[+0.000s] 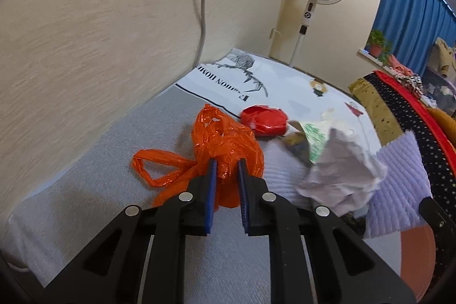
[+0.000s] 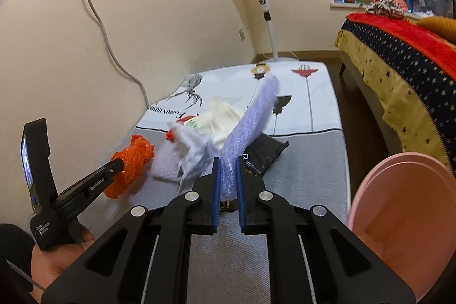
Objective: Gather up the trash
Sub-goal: 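Grasp the lavender foam net with the right tool while the left tool grasps the orange plastic bag, then carry both held items over the pink bin and open both tools to drop them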
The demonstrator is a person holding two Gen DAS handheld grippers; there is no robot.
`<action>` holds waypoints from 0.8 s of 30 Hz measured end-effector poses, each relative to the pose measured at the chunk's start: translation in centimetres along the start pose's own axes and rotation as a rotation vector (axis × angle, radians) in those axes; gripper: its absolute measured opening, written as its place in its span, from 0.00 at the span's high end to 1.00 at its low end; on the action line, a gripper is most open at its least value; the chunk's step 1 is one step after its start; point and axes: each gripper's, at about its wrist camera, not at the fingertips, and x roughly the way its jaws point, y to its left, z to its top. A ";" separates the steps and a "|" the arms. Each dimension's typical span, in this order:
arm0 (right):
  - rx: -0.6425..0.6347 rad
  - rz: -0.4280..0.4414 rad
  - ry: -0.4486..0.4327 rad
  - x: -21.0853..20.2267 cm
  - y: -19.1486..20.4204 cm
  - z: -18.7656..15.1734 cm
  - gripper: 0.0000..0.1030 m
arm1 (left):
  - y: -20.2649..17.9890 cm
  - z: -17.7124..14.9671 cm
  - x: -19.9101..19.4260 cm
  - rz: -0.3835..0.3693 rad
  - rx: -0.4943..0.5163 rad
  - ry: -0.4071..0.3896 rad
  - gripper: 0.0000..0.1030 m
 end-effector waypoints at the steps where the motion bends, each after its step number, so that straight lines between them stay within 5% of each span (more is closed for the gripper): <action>1: -0.002 -0.003 -0.005 -0.4 0.1 0.0 0.90 | -0.1 -0.1 -0.3 -0.008 0.003 -0.003 0.86; 24: 0.016 -0.188 -0.114 -11.0 -3.7 0.0 0.90 | -4.9 -2.7 -8.9 -0.219 0.160 -0.084 0.86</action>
